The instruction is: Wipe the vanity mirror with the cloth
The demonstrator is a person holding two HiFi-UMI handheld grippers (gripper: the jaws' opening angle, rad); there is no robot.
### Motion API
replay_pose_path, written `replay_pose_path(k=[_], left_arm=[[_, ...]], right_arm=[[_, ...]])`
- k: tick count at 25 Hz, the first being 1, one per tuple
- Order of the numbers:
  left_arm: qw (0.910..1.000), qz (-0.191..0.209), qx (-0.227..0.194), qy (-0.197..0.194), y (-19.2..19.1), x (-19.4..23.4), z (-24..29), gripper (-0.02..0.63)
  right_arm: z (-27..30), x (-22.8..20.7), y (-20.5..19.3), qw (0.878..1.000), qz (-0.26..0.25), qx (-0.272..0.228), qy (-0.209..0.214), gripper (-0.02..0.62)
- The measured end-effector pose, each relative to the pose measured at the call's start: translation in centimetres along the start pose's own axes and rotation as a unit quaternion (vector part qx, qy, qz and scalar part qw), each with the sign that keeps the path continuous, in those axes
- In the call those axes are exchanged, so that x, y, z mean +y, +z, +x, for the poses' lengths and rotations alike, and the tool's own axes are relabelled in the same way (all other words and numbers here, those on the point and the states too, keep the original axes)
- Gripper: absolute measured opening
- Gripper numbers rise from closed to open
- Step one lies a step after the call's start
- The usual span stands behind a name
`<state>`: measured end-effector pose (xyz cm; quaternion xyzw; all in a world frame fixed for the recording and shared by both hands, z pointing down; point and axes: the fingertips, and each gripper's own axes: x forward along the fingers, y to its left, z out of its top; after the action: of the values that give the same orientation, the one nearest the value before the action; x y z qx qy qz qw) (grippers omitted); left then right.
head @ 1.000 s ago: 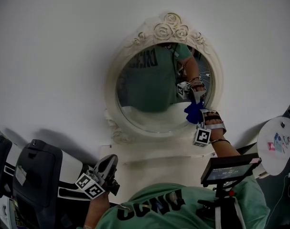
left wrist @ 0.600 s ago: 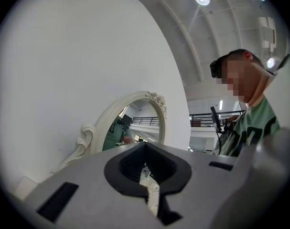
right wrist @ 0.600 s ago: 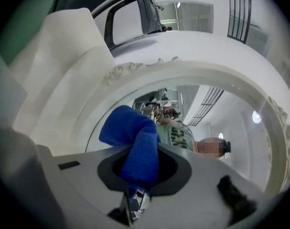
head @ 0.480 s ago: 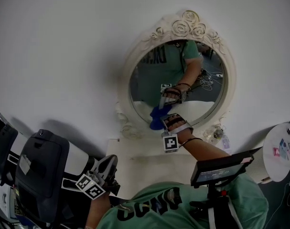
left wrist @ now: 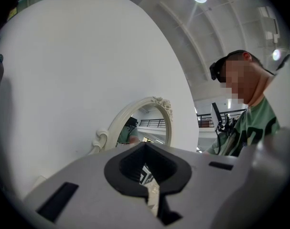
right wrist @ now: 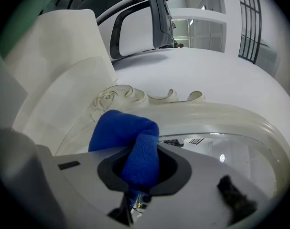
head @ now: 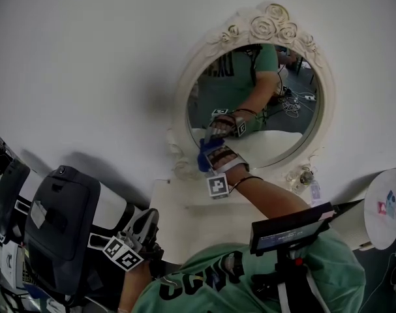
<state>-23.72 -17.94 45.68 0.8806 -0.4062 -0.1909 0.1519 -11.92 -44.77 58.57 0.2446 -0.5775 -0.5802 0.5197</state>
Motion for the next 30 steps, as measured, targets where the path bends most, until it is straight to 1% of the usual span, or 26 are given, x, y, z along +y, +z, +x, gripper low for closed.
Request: replay_pose_path(k=[2, 5, 7, 10, 12, 16, 22, 25, 30], left_arm=[[1.0, 0.0, 0.001, -0.004, 0.0, 0.0, 0.3, 0.0], [0.9999, 0.0, 0.005, -0.016, -0.1, -0.4, 1.1, 0.0], [0.9997, -0.001, 0.008, -0.024, -0.2, -0.5, 1.8, 0.0], [0.9992, -0.003, 0.013, -0.036, -0.6, -1.0, 2.7, 0.0], [0.9988, -0.006, 0.017, -0.046, -0.9, -1.3, 3.4, 0.0], [0.9978, -0.01, 0.024, -0.06, -1.5, -1.8, 4.6, 0.0], [0.9965, -0.012, 0.031, -0.077, -2.0, -2.7, 5.9, 0.0], [0.9965, -0.013, 0.032, -0.076, -2.0, -2.7, 5.9, 0.0], [0.9968, -0.012, 0.031, -0.073, -1.9, -2.7, 5.7, 0.0]], right_arm=[[0.1, 0.7, -0.9, 1.0, -0.007, 0.009, 0.005, 0.054], [-0.6, 1.8, -2.9, 1.0, -0.002, 0.021, 0.012, 0.053], [-1.1, 3.4, -5.2, 0.999, -0.002, 0.041, 0.023, 0.052], [-2.5, 5.6, -8.7, 0.998, 0.015, 0.056, 0.032, 0.052], [-3.8, 7.4, -11.7, 0.996, 0.02, 0.073, 0.042, 0.053], [-6.3, 10.6, -18.4, 0.989, 0.024, 0.13, 0.066, 0.052], [-9.0, 13.4, -25.4, 0.976, 0.043, 0.194, 0.09, 0.053], [-9.7, 14.1, -27.1, 0.971, 0.049, 0.211, 0.096, 0.054], [-9.7, 14.1, -27.2, 0.969, 0.058, 0.216, 0.101, 0.054]])
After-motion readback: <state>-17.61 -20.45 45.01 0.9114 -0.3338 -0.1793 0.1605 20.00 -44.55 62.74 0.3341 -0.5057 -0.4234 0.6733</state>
